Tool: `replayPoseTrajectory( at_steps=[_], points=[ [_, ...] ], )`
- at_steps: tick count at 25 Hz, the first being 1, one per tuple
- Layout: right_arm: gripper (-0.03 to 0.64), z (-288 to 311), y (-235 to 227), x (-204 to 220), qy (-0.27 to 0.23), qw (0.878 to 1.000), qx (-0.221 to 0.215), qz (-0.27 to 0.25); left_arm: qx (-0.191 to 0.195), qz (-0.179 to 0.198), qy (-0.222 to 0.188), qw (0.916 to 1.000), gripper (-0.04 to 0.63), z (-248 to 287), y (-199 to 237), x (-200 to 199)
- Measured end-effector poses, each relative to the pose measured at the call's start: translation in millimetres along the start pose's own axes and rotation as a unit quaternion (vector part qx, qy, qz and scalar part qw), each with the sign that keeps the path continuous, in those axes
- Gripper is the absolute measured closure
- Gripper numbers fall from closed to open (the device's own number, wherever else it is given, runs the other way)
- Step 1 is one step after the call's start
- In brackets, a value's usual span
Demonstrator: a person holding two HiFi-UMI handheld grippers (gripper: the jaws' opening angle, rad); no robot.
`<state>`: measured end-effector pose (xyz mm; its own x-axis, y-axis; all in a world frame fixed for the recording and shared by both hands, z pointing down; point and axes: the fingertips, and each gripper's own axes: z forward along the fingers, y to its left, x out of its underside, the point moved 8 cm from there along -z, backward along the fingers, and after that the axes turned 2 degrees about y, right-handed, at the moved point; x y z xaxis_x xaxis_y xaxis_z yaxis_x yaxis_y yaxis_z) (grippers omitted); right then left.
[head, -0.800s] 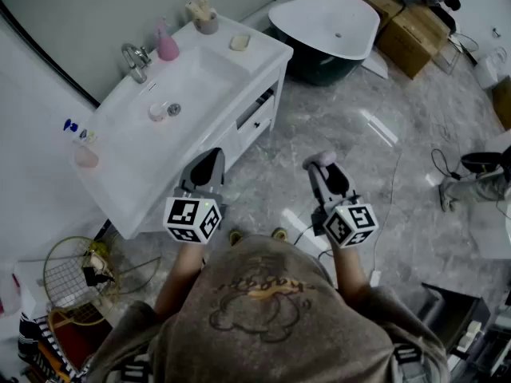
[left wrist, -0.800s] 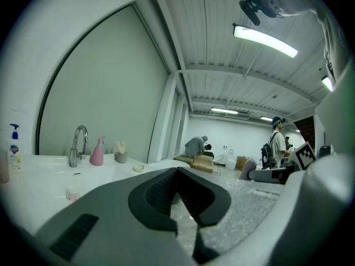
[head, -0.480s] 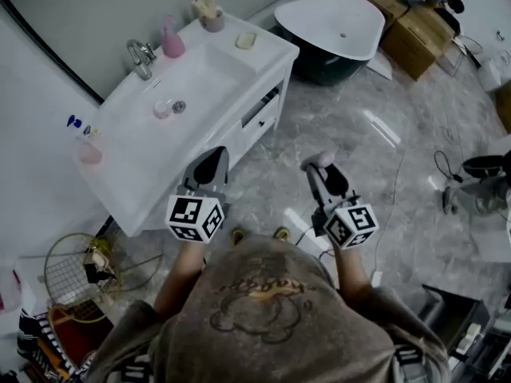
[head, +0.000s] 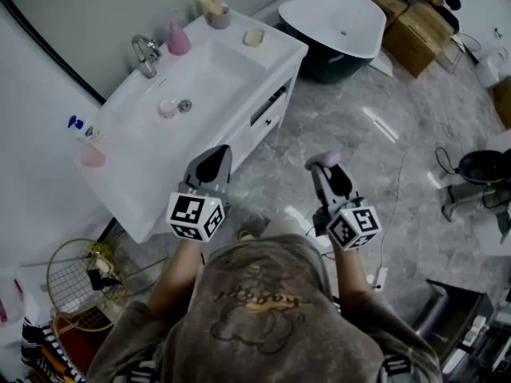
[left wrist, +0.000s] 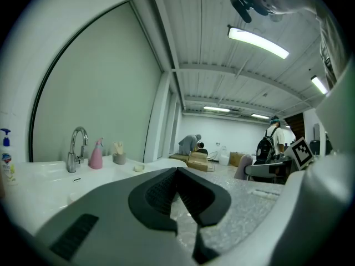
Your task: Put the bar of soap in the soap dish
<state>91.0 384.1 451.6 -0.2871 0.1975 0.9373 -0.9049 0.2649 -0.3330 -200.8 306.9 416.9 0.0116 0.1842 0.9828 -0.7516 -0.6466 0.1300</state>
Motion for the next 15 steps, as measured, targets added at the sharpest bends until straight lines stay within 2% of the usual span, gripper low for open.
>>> replayPoseTrajectory(
  at_steps=[6,15],
  points=[
    [0.439,20,3,-3,-0.007,1.0,0.012,0.002,0.013,-0.004,0.0,0.9999,0.591,13,20,-2],
    [0.439,80,-31,-18,-0.004,1.0,0.009,0.003,0.021,-0.001,0.001,0.9998,0.591,78,47,-10]
  ],
)
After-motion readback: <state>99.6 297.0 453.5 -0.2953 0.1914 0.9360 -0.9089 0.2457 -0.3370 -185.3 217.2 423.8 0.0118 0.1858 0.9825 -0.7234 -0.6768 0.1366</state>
